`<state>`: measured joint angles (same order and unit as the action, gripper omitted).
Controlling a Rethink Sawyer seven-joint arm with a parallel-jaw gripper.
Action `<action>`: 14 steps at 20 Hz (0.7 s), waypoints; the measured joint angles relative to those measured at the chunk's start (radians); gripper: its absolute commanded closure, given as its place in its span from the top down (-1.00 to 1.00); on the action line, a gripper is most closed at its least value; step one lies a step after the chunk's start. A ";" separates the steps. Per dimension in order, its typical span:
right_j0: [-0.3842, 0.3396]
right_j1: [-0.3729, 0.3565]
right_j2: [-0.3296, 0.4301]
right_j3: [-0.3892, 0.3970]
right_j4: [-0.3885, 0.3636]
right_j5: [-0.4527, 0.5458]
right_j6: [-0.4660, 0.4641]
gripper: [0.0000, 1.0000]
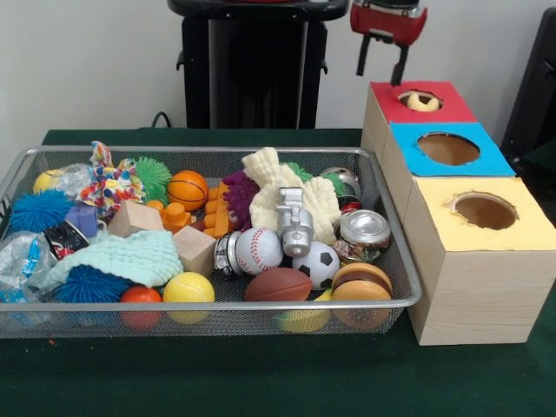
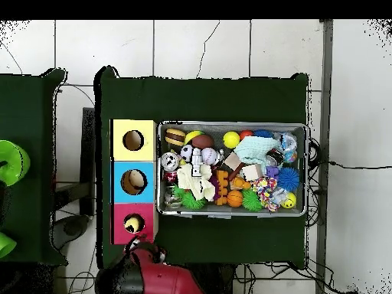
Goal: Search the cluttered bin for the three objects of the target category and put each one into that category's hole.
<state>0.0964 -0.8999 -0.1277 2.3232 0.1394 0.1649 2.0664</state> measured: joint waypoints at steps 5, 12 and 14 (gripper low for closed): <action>-0.108 -0.064 -0.038 0.005 -0.193 0.034 0.000 1.00; -0.528 -0.148 0.050 0.024 -0.474 -0.022 0.000 1.00; -0.627 -0.145 0.080 0.025 -0.527 -0.045 0.000 1.00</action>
<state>-0.5305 -1.0449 -0.0479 2.3478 -0.3872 0.1201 2.0660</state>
